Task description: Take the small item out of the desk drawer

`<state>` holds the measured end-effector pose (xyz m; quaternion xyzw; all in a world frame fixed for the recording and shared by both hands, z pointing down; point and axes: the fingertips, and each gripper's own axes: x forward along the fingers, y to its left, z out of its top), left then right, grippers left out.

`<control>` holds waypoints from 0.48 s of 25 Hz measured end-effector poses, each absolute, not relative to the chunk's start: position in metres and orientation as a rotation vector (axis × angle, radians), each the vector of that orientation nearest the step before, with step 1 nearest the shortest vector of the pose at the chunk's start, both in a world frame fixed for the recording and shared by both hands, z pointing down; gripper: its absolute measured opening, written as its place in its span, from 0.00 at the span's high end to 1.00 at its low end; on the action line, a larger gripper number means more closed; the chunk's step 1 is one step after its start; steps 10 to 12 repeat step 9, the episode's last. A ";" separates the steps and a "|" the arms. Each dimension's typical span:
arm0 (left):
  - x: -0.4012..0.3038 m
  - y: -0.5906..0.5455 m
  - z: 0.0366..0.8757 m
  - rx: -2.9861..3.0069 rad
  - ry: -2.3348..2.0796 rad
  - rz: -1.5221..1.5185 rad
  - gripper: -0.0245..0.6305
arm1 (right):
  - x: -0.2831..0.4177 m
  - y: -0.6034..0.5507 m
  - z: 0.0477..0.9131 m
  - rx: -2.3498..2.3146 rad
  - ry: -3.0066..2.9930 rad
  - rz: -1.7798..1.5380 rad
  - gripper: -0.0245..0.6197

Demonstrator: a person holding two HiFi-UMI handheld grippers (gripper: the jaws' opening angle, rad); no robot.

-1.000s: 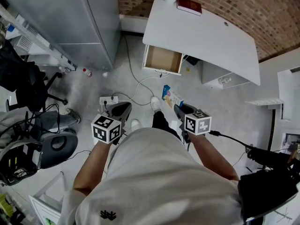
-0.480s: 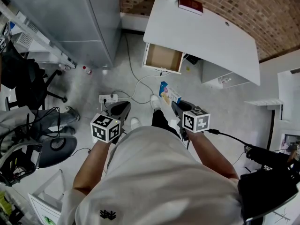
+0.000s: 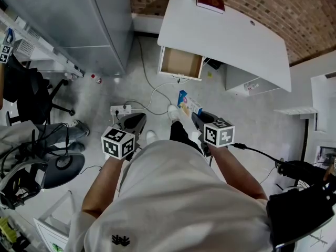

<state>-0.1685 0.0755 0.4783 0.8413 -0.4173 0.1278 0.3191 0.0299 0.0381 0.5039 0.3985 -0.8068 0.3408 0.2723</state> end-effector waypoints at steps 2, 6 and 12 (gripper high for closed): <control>-0.166 0.075 0.478 2.214 -1.094 0.340 0.93 | 0.033 0.037 0.505 1.075 -2.173 0.921 0.79; -0.161 0.070 0.478 2.220 -1.091 0.351 0.93 | 0.038 0.034 0.507 1.074 -2.174 0.927 0.79; -0.160 0.066 0.477 2.220 -1.094 0.359 0.93 | 0.042 0.030 0.510 1.075 -2.165 0.929 0.79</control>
